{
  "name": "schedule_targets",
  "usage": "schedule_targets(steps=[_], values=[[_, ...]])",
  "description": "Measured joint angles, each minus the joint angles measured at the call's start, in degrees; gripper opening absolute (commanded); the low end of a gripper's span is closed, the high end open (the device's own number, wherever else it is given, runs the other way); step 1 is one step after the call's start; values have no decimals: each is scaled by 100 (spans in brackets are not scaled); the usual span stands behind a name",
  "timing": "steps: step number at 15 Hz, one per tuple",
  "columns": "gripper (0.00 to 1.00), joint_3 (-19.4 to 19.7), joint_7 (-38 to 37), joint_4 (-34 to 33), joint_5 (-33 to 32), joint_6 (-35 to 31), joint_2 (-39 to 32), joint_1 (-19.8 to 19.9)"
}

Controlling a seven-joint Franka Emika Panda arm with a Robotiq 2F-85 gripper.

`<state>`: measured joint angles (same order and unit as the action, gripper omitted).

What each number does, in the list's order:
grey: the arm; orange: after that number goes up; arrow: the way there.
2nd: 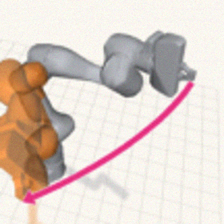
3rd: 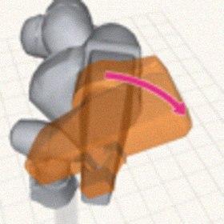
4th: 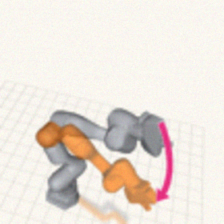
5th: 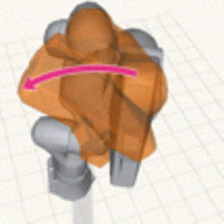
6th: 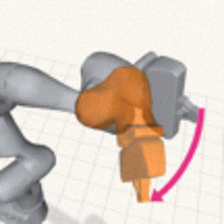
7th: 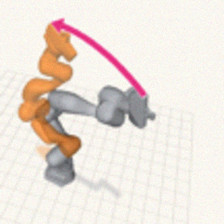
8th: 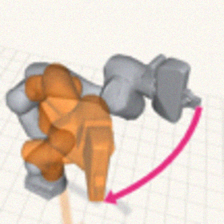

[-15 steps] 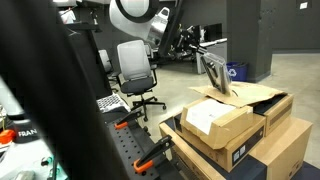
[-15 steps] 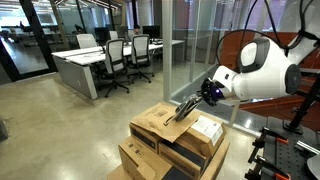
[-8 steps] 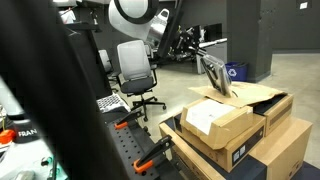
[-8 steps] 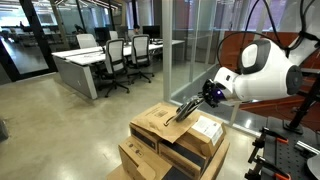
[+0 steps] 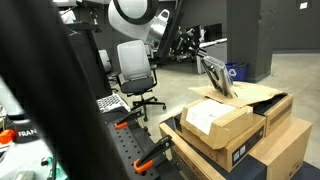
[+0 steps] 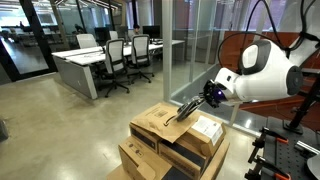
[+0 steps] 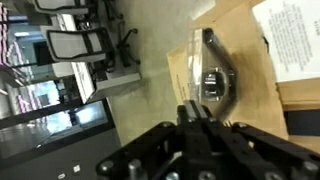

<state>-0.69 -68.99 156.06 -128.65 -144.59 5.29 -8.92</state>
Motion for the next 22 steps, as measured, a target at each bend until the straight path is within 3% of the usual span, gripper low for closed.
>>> schedule_targets(steps=[6,7,9,18,22], values=[[0,0,-16,0,-4,-3,0,32],[26,0,-16,1,-5,-4,0,36],[34,0,-18,6,-6,-11,0,49],[100,18,-19,8,-16,-25,22,168],[100,29,-24,8,-17,-41,38,230]])
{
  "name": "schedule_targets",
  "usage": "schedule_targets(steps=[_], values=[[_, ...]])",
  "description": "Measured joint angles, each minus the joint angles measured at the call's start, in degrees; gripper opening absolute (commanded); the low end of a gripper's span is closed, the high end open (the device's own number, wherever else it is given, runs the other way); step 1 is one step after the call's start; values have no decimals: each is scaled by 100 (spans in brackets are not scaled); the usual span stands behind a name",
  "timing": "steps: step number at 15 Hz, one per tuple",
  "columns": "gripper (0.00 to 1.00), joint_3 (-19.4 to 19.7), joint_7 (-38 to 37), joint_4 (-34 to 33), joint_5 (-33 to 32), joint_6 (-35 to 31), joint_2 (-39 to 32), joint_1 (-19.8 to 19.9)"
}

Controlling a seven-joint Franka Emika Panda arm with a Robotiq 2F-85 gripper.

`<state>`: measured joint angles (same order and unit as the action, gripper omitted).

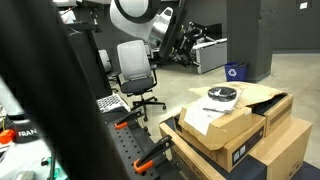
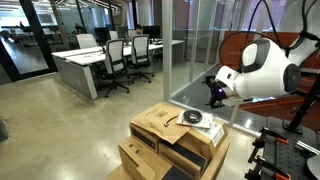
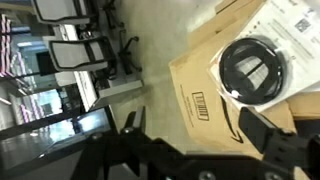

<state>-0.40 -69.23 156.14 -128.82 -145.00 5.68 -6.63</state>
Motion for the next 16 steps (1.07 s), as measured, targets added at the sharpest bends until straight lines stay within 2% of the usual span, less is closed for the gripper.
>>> schedule_targets(steps=[16], values=[[100,19,-21,-20,6,-72,35,41]])
